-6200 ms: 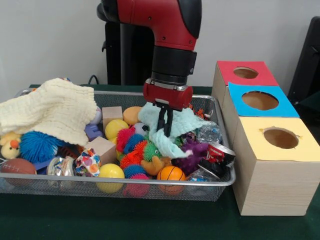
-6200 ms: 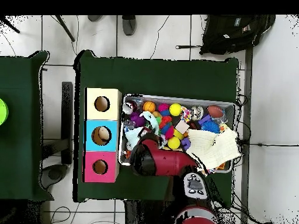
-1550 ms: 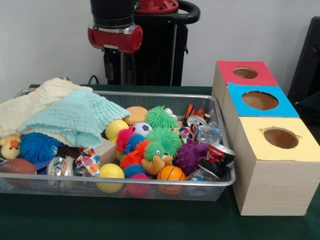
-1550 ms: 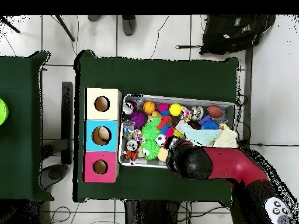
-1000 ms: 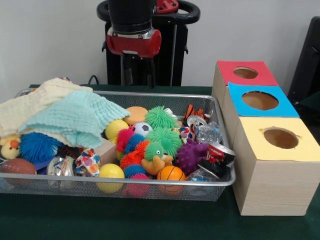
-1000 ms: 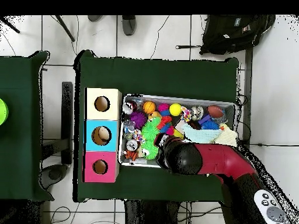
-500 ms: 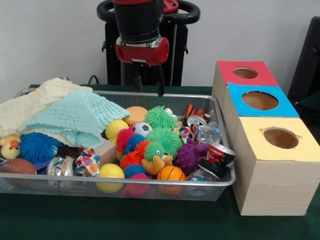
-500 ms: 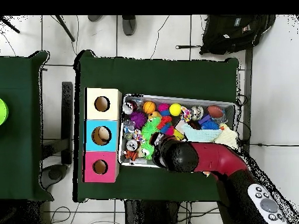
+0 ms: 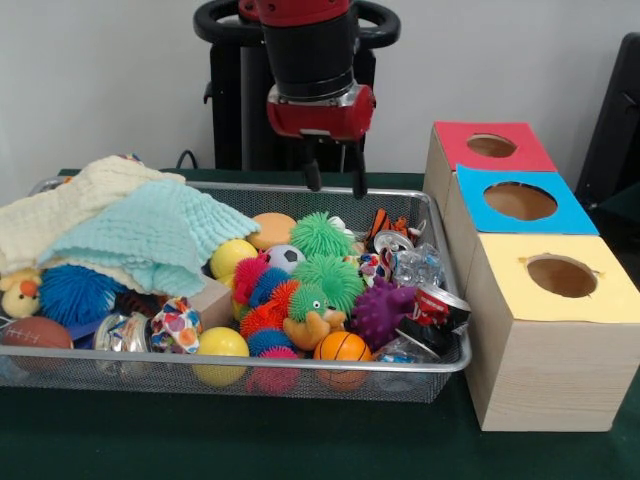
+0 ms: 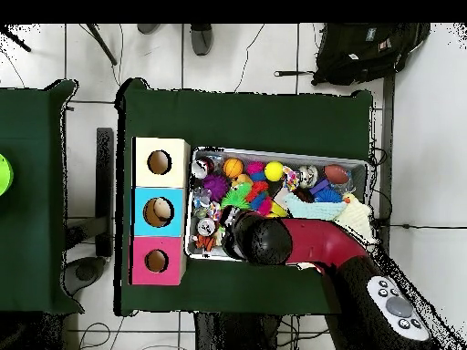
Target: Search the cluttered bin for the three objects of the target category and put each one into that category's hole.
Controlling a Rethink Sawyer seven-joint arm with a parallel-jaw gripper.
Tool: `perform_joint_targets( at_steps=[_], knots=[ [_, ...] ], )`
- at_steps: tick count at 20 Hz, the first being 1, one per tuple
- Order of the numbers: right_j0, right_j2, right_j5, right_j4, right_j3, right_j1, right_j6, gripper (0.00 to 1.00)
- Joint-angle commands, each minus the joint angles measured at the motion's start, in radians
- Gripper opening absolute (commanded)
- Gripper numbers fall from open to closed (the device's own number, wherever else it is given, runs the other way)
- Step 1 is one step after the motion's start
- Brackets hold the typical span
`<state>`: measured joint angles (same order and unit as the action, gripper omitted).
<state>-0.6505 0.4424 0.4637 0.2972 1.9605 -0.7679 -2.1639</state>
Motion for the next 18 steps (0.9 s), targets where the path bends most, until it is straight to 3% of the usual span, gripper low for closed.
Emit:
perform_joint_targets(
  at_steps=[1,10,18],
  knots=[
    [0.058,0.068,-0.036,-0.100,0.010,0.000,-0.107,1.00],
    [0.104,0.033,-0.079,-0.144,-0.038,0.032,-0.112,1.00],
    [0.208,-0.099,-0.094,-0.116,-0.093,-0.007,-0.163,1.00]
  ],
)
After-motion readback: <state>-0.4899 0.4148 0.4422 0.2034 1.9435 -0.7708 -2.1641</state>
